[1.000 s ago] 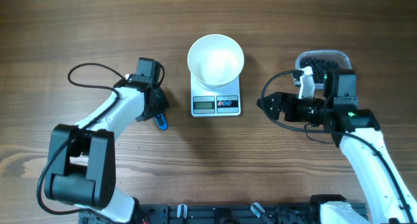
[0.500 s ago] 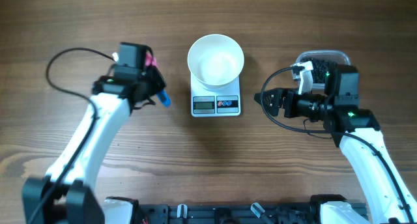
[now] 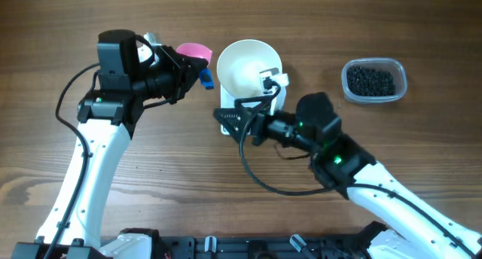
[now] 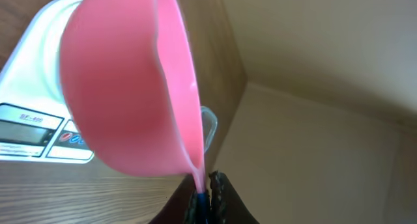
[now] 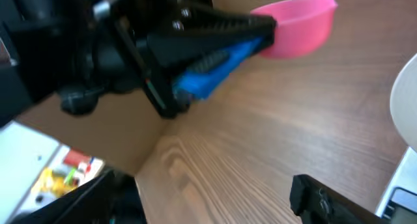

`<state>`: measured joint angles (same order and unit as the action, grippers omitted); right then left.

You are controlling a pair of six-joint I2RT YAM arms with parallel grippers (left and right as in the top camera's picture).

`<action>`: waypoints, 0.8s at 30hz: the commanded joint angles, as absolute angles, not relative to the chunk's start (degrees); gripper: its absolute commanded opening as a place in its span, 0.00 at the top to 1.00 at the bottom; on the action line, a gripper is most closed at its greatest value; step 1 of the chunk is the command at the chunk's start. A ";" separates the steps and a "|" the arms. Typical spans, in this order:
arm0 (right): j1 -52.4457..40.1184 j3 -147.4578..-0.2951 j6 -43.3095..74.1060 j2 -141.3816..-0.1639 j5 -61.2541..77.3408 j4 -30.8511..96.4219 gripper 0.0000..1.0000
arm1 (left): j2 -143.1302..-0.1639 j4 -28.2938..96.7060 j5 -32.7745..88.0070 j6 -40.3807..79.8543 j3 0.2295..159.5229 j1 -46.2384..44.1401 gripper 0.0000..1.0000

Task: Scoop item into bowl and weigh 150g on scale
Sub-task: 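Grasp the scoop's blue handle with the right gripper from the left gripper, then carry the pink scoop with the right gripper to the black bean tub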

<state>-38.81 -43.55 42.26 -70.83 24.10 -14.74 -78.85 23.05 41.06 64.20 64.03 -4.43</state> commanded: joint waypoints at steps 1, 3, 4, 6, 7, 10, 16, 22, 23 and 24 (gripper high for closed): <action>-40.12 -44.14 49.23 -71.05 15.81 -18.39 0.11 | -78.22 21.82 43.00 61.60 64.53 -4.29 0.96; -40.12 -44.14 54.59 -71.07 14.68 -20.73 0.04 | -78.22 20.62 43.00 58.65 64.53 -4.51 0.96; -40.12 -44.14 57.95 -71.18 14.63 -22.02 0.01 | -78.22 19.51 43.03 57.21 64.53 -4.84 0.96; -40.12 -44.14 71.00 -72.71 15.05 -25.32 0.01 | -78.22 14.24 43.05 55.46 64.53 -6.76 0.96; -40.12 -44.14 73.01 -73.21 15.14 -26.09 0.07 | -78.22 12.62 43.05 55.46 64.53 -7.40 0.96; -40.12 -44.14 76.77 -75.96 18.61 -34.37 0.23 | -78.22 4.12 43.05 53.63 64.53 -10.94 0.96; -39.94 -44.14 81.14 -78.54 15.29 -40.36 0.58 | -78.22 -0.93 43.05 52.69 64.51 -14.31 0.96; -39.88 -44.14 81.21 -78.54 7.64 -41.56 0.63 | -78.22 -3.95 43.00 52.69 64.53 -14.24 0.96; -39.88 -44.14 81.21 -78.54 6.98 -41.60 0.63 | -78.22 -4.86 42.87 52.69 64.53 -14.24 0.96; -39.88 -44.14 81.38 -78.54 5.96 -42.24 0.63 | -78.22 -5.48 41.78 52.69 64.51 -14.24 0.96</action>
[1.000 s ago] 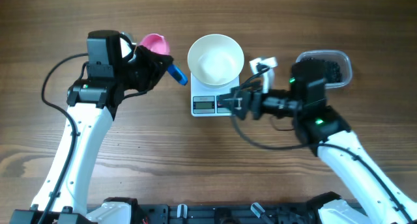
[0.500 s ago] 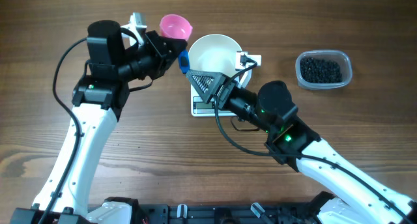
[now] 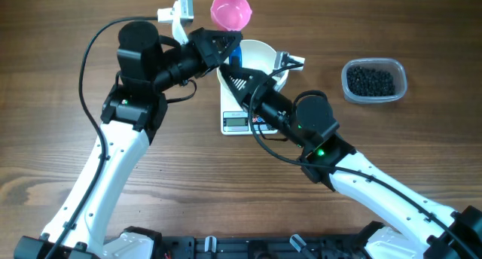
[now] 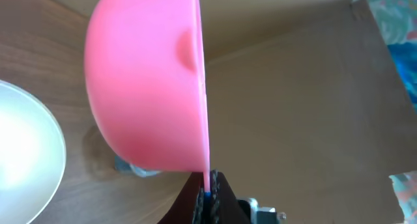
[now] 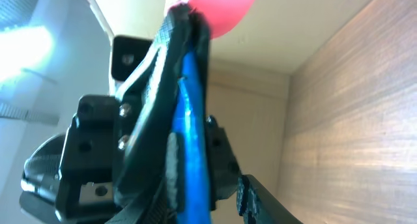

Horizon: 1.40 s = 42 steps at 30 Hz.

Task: Scoop item into bowl and weigh 150g on scale
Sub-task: 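Carry the pink scoop with the right gripper to the black bean tub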

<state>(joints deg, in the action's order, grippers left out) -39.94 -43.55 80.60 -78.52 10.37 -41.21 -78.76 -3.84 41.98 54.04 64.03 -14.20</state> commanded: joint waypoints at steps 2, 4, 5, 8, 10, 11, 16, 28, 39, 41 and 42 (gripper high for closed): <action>-39.88 -44.14 81.41 -78.54 4.84 -44.27 0.63 | -78.22 -5.48 39.99 52.73 64.53 -14.24 0.96; -39.88 -44.14 81.43 -78.54 3.88 -46.11 0.63 | -78.22 -5.43 40.01 52.71 64.51 -14.24 0.96; -39.88 -44.14 81.43 -78.54 3.05 -46.98 0.63 | -78.22 -5.45 39.90 52.71 64.51 -14.24 0.96; -39.90 -44.14 81.41 -78.54 2.15 -47.44 0.64 | -78.22 -5.43 39.57 52.73 64.53 -14.24 0.96; -39.90 -44.14 81.41 -78.54 2.37 -46.68 0.78 | -78.22 -5.45 39.57 52.93 64.51 -14.24 0.96; -39.90 -44.14 81.41 -78.54 2.37 -46.65 0.85 | -78.24 -5.45 39.57 52.93 64.51 -14.24 0.96; -39.83 -44.14 80.14 -78.54 1.91 -45.41 0.96 | -78.22 -5.43 39.55 52.90 64.51 -14.24 0.96; -21.56 -56.82 50.63 -75.53 31.79 -7.64 0.95 | -78.32 5.04 35.92 24.18 64.51 -11.90 0.00; 3.25 -104.62 3.97 -91.15 1.54 82.61 0.96 | -78.32 10.63 35.92 24.14 64.51 -10.20 0.00; 3.88 -104.62 1.74 -96.25 -2.39 83.00 0.96 | -78.32 12.29 35.92 24.14 64.51 -10.20 0.00; 3.88 -104.62 -1.32 -99.72 -4.93 82.24 0.96 | -78.32 13.28 35.92 24.10 64.51 -10.20 0.00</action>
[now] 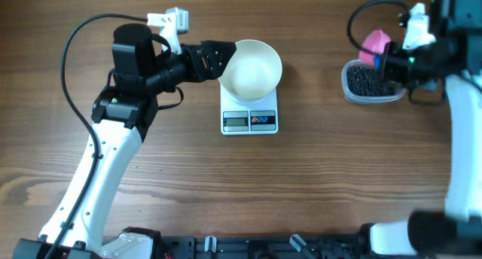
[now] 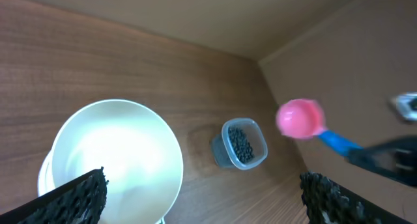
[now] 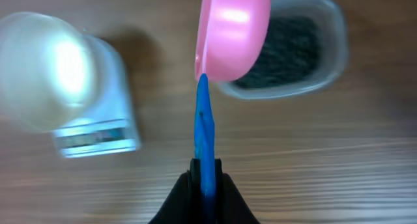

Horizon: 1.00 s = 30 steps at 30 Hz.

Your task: Scoop item into bowl and weigh 150g on scale

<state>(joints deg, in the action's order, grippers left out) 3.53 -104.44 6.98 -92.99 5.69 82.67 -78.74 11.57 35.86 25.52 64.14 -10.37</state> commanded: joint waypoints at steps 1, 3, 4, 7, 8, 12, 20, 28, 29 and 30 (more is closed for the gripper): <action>3.88 -104.62 -3.29 -101.67 -7.07 81.58 0.96 | -78.32 14.26 35.92 23.14 64.51 -10.20 0.00; 3.86 -104.62 -4.51 -105.62 -14.90 80.05 0.96 | -78.35 16.84 35.88 21.02 64.51 -10.22 0.00; 3.88 -104.62 -4.54 -106.48 -16.99 79.70 0.96 | -78.39 17.76 35.88 20.10 64.51 -10.22 0.00; 3.73 -104.62 -9.28 -107.18 -19.49 79.22 0.96 | -78.43 19.18 34.52 19.49 64.51 -10.22 0.00; 3.73 -104.57 -11.07 -107.18 -19.46 79.66 0.96 | -78.43 19.16 34.39 19.49 64.51 -10.22 0.00; 3.73 -102.63 -12.12 -107.26 -17.23 81.17 0.96 | -78.43 19.62 34.39 19.51 64.51 -10.22 0.00; 3.73 -95.13 -17.02 -107.42 -13.67 75.81 0.96 | -78.43 20.64 34.39 19.49 64.51 -10.22 0.00; 3.73 -95.13 -17.98 -107.42 -13.67 66.15 0.69 | -78.43 20.67 34.39 19.49 64.51 -10.22 0.00; 3.73 -95.13 -17.98 -107.42 -13.67 64.77 0.69 | -78.43 20.64 34.39 19.49 64.51 -10.22 0.00; 3.73 -95.13 -17.98 -107.42 -13.67 63.81 0.69 | -78.43 20.67 34.39 19.49 64.51 -10.22 0.00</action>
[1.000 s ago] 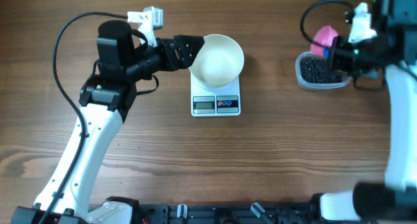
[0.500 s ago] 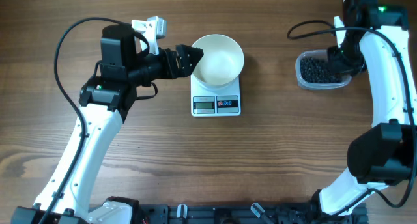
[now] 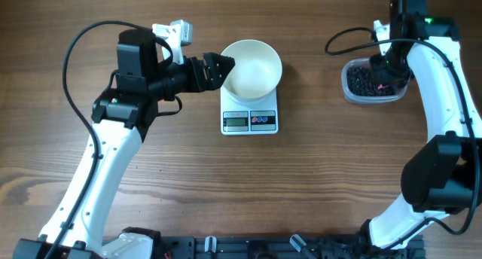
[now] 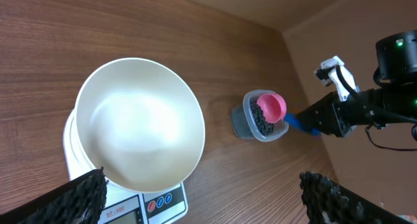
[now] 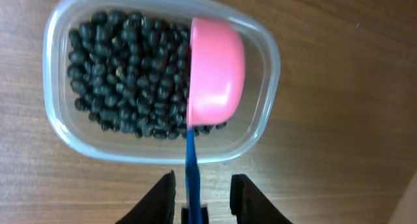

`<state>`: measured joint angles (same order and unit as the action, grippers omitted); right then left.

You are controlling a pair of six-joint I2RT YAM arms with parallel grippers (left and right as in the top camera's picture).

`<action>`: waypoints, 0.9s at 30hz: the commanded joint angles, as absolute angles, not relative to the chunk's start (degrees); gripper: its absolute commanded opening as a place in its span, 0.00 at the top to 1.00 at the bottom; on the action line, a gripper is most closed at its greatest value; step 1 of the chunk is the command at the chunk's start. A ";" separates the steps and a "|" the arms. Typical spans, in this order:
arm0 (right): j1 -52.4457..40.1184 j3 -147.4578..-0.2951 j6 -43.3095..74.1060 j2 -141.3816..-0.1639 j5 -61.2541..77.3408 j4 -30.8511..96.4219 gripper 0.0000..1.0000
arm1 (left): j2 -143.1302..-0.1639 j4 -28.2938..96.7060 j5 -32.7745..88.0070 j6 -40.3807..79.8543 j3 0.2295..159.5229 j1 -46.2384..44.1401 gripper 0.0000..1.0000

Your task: Scoop item into bowl and weigh 150g on scale

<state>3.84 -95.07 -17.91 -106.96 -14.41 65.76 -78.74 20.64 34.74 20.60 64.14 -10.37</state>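
Note:
A white bowl (image 3: 251, 67) (image 4: 140, 142) stands on the white scale (image 3: 250, 119) (image 4: 140, 208) at mid table. At the right is a clear container (image 3: 373, 84) (image 5: 58, 120) of black beans (image 5: 124, 68). The pink scoop (image 5: 217, 71) (image 4: 270, 107) is tipped on its side in the beans. Its blue handle runs back between the fingers of my right gripper (image 5: 202, 185) (image 3: 390, 62), and a gap shows on both sides of the handle. My left gripper (image 3: 215, 67) (image 4: 205, 204) is open beside the bowl's left rim and holds nothing.
Brown cardboard walls stand along the table's far and right edges in the left wrist view. The scale's display and buttons face the near side. Bare wood lies between the scale and the container.
The scoop was above the container with my right gripper shut tight on its handle. Now it sits in the beans and the fingers stand apart. My left gripper is still open by the bowl.
First my left gripper held the scoop left of the bowl, with the right gripper close by. Then both grippers met at the handle beyond the bowl. After that the right gripper had the scoop over the bean container and the left was open. Now the scoop rests in the beans.

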 commanded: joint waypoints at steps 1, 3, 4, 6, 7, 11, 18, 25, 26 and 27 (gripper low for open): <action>3.73 -95.13 -17.96 -107.42 -13.67 63.29 0.69 | -78.43 20.67 34.39 19.49 64.51 -10.22 0.00; 3.77 -95.13 -17.89 -107.42 -13.65 60.88 0.57 | -78.43 20.91 34.37 19.49 64.51 -10.20 0.00; 3.77 -95.42 -16.99 -107.24 -13.67 60.01 0.55 | -78.43 20.88 34.37 19.49 64.51 -10.22 0.00; 3.77 -98.17 -11.20 -103.13 -13.56 62.19 0.46 | -78.43 20.88 33.76 19.49 64.51 -10.20 0.00; 3.81 -98.70 -9.23 -99.46 -13.45 62.94 0.43 | -78.43 21.08 33.30 19.49 64.51 -10.20 0.00; 5.58 -98.67 -3.36 -85.73 -11.49 63.09 0.28 | -78.43 23.05 32.49 19.49 64.51 -10.22 0.00; 16.80 -93.27 9.04 -79.29 3.60 63.90 0.00 | -78.50 25.87 30.74 19.51 64.51 -10.22 0.00; 32.18 -63.51 13.69 -79.15 23.97 45.69 0.00 | -78.54 26.87 30.72 19.49 64.51 -10.22 0.00; 35.05 -59.22 13.67 -79.15 26.59 42.94 0.00 | -78.54 26.89 30.72 19.49 64.51 -10.22 0.00; 39.72 -53.30 13.65 -79.15 32.60 38.74 0.00 | -78.54 26.89 30.65 19.49 64.51 -10.22 0.00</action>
<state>33.04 -61.93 12.12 -79.55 19.53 43.99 -78.74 27.00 31.09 20.40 64.14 -10.37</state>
